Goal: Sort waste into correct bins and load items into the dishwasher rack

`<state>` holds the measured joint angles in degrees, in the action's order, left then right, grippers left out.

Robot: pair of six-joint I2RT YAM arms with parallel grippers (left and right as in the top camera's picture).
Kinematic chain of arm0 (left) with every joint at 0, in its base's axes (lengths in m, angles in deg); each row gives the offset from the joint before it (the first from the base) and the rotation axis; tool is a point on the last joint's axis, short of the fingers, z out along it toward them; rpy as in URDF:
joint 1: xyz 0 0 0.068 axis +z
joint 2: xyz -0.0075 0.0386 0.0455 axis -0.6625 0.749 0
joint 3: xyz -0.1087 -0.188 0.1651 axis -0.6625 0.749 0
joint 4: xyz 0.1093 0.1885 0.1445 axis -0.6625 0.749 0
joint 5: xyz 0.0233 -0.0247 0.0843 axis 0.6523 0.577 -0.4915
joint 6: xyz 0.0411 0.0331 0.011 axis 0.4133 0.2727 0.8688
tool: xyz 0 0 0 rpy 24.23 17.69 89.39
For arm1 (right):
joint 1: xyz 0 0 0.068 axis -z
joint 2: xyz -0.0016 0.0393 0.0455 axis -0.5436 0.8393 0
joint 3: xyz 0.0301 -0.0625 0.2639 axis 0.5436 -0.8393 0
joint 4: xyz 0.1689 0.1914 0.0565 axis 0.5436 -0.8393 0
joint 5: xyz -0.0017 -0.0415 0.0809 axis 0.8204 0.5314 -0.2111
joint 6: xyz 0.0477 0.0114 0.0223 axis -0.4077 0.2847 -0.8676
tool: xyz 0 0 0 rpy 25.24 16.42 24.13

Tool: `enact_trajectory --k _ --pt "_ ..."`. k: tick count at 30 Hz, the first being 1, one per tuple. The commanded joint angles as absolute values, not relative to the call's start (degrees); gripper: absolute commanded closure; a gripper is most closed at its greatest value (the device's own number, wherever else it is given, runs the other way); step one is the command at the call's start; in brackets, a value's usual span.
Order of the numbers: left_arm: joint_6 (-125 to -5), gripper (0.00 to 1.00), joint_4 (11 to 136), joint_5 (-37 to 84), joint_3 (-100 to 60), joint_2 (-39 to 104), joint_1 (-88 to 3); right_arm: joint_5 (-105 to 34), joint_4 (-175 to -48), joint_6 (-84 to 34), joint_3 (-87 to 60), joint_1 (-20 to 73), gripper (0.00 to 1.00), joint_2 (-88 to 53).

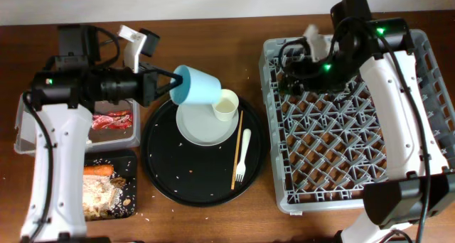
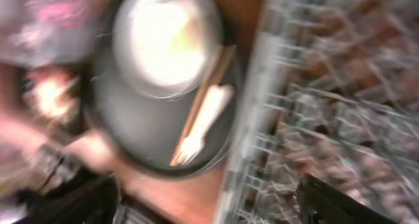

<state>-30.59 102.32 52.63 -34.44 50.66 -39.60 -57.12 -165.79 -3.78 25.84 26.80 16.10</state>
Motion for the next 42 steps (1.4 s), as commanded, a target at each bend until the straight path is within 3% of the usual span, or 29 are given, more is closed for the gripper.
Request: enact_trajectory --k 1,3,10,16,19,26,30,36,42 --pt "-24.56 1.0 102.26 73.2 -34.64 57.48 -36.43 -85.23 -172.11 21.44 26.76 26.95 0.12 15.79" --pt "-22.25 1.0 102.26 78.81 -34.6 62.03 -36.98 -93.42 -175.61 29.94 26.72 26.91 0.04 15.79" --pt "-19.69 1.0 101.82 82.49 -34.6 65.2 -45.11 -97.49 -169.58 30.75 26.61 21.51 0.03 15.79" --pt "-19.71 1.0 102.08 86.2 -34.6 65.2 -45.53 -97.47 -167.04 30.73 26.61 18.58 0.04 15.9" --pt "-19.69 1.0 102.06 86.2 -34.6 65.2 -45.53 -97.9 -166.01 30.75 26.61 17.14 0.16 16.21" --pt "-19.71 1.0 102.08 85.42 -34.6 65.2 -45.53 -100.42 -160.31 30.51 26.61 14.39 0.2 16.23" --pt "-19.69 1.0 102.1 84.72 -34.6 65.2 -45.53 -100.5 -158.67 30.53 26.61 14.12 0.27 16.23" --pt "-19.69 1.0 106.28 76.19 -34.57 65.2 -45.53 -100.48 -157.66 30.53 26.61 13.71 0.69 16.23" --pt "-19.69 0.99 113.64 67.62 -34.57 65.2 -45.85 -100.53 -156.68 30.53 26.61 13.82 0.71 16.23"
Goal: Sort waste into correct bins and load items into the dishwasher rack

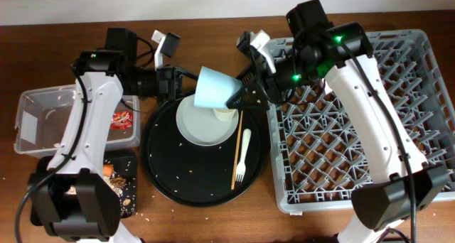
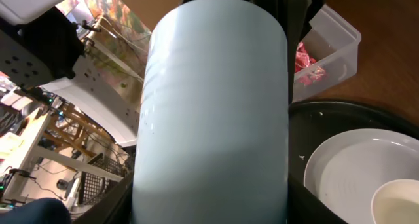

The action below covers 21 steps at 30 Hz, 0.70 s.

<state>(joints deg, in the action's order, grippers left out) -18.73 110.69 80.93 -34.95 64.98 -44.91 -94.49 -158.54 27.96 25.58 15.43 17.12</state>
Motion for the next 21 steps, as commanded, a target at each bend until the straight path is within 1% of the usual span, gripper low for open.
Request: enact_trajectory --k 1,7,9,10,11,13,14,15,16,17,18,19,21 --pt "-19.69 0.99 114.98 66.36 -34.57 65.2 -46.29 -100.5 -156.22 30.51 26.61 13.82 0.71 16.23" --pt "-19.71 0.99 118.32 59.97 -34.57 65.2 -50.01 -100.48 -154.65 30.51 26.61 13.82 0.71 16.21" --pt "-19.69 0.98 118.95 59.56 -34.57 65.2 -50.03 -100.46 -154.6 30.51 26.61 14.12 0.71 16.21" --pt "-19.69 0.91 119.94 59.54 -34.57 65.2 -50.01 -100.46 -154.63 30.51 26.61 14.65 0.71 16.21" --pt "-19.69 0.88 120.31 59.1 -34.57 65.2 -50.03 -100.48 -154.63 30.51 26.61 15.17 0.71 16.21" --pt "-19.71 0.78 119.98 57.02 -34.57 65.2 -49.98 -100.48 -154.65 30.29 26.61 15.78 0.71 16.21" --pt "-19.71 0.7 119.74 55.34 -34.57 65.2 -49.96 -100.07 -154.63 30.29 26.61 15.81 0.71 16.21" --pt "-19.73 0.59 119.41 54.58 -34.57 65.2 -49.94 -99.08 -154.63 30.27 26.61 15.81 0.71 16.21" --pt "-19.75 0.56 119.13 54.53 -34.57 65.2 -49.79 -97.95 -154.65 30.08 26.61 15.81 0.71 16.21" --pt "-19.75 0.46 118.91 54.53 -34.6 65.2 -49.42 -97.2 -154.56 29.27 26.61 15.81 0.71 16.21" --pt "-19.88 0.36 118.69 54.51 -34.6 65.2 -48.52 -97.03 -154.56 29.2 26.61 15.81 0.71 16.21" --pt "-20.34 0.01 118.25 54.47 -34.6 65.2 -46.99 -96.39 -154.52 29.0 26.61 15.83 0.71 16.21" --pt "-20.41 0.01 117.86 54.47 -34.6 65.2 -43.43 -91.78 -153.64 25.92 26.61 15.81 0.71 16.21"
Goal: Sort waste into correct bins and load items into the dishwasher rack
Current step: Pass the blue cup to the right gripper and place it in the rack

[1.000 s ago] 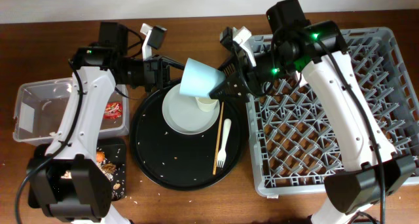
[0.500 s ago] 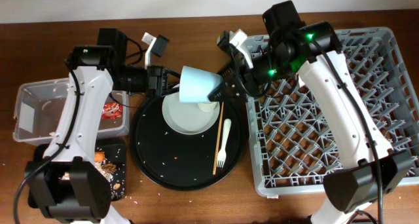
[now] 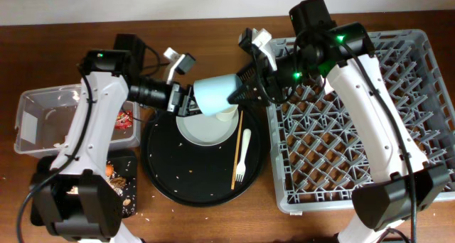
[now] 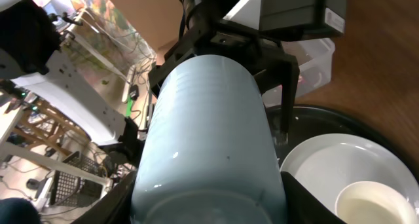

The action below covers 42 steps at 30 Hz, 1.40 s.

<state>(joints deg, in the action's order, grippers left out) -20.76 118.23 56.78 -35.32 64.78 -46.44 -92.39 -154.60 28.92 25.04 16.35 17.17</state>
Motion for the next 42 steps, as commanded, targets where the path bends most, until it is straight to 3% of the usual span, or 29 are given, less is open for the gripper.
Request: enact_trajectory --k 1,6,11,16,23,38,39,40,41,42 --pt "-20.41 0.01 117.91 54.44 -34.6 65.2 -41.96 -88.94 -152.94 23.65 26.61 15.81 0.71 16.21" --pt "-20.41 0.01 117.84 49.07 -34.6 65.2 -37.79 -74.8 -148.55 10.54 26.65 16.48 0.76 16.14" --pt "-20.37 0.01 117.88 36.92 -34.6 65.2 -37.57 -44.05 -150.12 -9.0 26.72 22.08 0.76 16.1" --pt "-20.37 0.01 117.86 36.63 -34.6 65.2 -37.57 -27.96 -154.74 -11.8 26.57 22.82 0.76 16.32" --pt "-20.37 0.01 117.86 36.63 -34.6 65.2 -37.57 -27.72 -152.9 -11.74 22.08 22.82 0.76 18.28" --pt "-20.37 0.01 117.86 36.63 -34.6 65.2 -37.57 -27.79 -135.09 -11.74 4.07 22.78 0.75 18.46" --pt "-20.37 0.01 117.88 36.63 -34.6 65.2 -37.57 -27.79 -135.11 -11.74 4.07 22.78 0.68 18.46" --pt "-20.37 0.01 117.86 36.63 -34.6 65.2 -37.57 -27.79 -134.98 -11.74 4.1 22.78 0.46 18.46" --pt "-20.37 0.01 117.88 36.63 -34.6 65.2 -37.57 -27.79 -134.89 -11.74 4.1 22.78 0.32 18.46" --pt "-20.37 0.01 117.86 36.63 -34.6 65.2 -37.57 -27.76 -134.8 -11.74 4.1 22.78 0.12 18.46"
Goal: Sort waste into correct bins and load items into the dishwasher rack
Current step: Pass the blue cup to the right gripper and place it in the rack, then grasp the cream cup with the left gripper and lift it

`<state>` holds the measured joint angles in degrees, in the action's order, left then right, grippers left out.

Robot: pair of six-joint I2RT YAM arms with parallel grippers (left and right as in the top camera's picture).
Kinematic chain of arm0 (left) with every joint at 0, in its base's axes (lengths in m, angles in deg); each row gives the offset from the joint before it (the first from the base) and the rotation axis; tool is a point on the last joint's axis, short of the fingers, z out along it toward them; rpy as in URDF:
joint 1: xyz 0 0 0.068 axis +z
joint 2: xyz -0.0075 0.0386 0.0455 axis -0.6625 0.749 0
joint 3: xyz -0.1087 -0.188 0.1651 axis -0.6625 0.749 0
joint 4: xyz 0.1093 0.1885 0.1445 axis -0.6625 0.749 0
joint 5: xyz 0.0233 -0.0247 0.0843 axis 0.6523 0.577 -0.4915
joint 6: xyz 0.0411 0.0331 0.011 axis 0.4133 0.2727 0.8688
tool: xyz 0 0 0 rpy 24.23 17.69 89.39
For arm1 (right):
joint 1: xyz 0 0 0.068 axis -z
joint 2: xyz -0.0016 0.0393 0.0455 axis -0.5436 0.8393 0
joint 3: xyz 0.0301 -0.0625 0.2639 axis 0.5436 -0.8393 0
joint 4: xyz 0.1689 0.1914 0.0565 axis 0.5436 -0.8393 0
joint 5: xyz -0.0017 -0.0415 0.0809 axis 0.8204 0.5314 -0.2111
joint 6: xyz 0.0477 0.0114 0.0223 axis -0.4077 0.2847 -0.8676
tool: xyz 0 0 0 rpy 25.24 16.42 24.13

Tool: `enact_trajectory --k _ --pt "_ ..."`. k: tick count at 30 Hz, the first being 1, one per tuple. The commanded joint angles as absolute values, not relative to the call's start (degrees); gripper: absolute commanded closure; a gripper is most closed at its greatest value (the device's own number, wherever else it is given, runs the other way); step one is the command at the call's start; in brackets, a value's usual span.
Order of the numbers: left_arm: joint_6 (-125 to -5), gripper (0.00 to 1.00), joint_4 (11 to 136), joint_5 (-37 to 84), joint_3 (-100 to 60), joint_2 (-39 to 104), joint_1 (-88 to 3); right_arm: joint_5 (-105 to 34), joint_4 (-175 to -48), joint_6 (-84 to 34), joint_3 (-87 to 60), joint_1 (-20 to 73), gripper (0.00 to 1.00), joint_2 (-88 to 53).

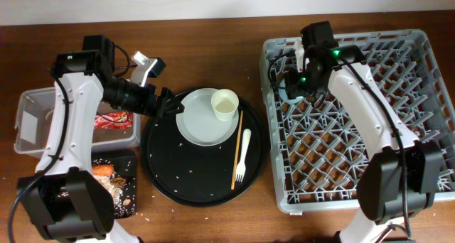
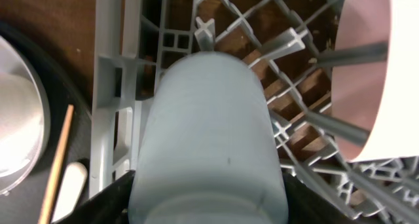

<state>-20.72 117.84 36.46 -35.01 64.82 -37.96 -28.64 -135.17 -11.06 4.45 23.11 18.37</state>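
My right gripper [image 1: 295, 87] is shut on a pale blue cup [image 2: 209, 139], lying sideways between the black fingers [image 2: 108, 207] just over the left edge of the grey dishwasher rack [image 1: 398, 165]. From overhead the wrist hides most of the cup. My left gripper [image 1: 166, 104] stands open with nothing in it, at the left rim of the white plate [image 1: 199, 126]. A small cream cup [image 1: 225, 104] sits on that plate. A wooden chopstick [image 1: 237, 149] and a white fork [image 1: 243, 154] lie on the round black tray [image 1: 170, 168].
At the far left a clear plastic bin [image 1: 39, 126] holds red wrappers [image 1: 114, 119]. In front of it a black container [image 1: 121, 200] holds food scraps. The rack's grid of prongs [image 2: 288, 47] stands up under the cup.
My right gripper has carried the blue cup from above the plate to the rack's left edge. My left gripper has drawn back to the plate's left rim.
My left gripper held the blue cup over the tray's left side while my right arm was over the rack. Then both grippers met at the cup above the plate. Then my left fingers stood open behind it, my right held it, and now it is over the rack.
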Motion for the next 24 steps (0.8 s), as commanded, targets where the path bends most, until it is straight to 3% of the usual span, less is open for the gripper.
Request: enact_trajectory --k 1,3,5,10,13,16,22,24 --pt "-20.37 0.01 117.86 36.63 -34.6 65.2 -37.57 -27.76 -134.8 -11.74 4.16 22.78 0.07 18.44" --pt "-20.37 0.01 117.86 36.63 -34.6 65.2 -37.57 -27.81 -135.0 -11.76 4.99 22.78 0.01 18.35" --pt "-20.37 0.01 117.86 36.63 -34.6 65.2 -37.57 -27.79 -136.73 -11.76 7.22 22.78 0.01 18.33" --pt "-20.37 0.01 117.86 36.63 -34.6 65.2 -37.57 -28.88 -153.53 -11.76 23.35 22.82 0.01 18.22" --pt "-20.37 0.01 117.36 36.87 -34.6 65.2 -37.57 -28.88 -154.1 -11.78 23.77 22.89 0.01 18.24" --pt "-20.39 0.01 101.69 37.83 -34.6 65.33 -37.57 -28.83 -155.43 -11.72 23.77 22.89 0.01 18.24" --pt "-20.74 0.01 99.55 41.44 -34.6 65.33 -37.74 -28.88 -155.81 -11.74 23.77 22.89 0.01 18.24" --pt "-28.3 0.01 99.59 41.33 -34.47 65.37 -38.79 -28.88 -155.74 -11.74 23.77 22.89 0.01 18.24"
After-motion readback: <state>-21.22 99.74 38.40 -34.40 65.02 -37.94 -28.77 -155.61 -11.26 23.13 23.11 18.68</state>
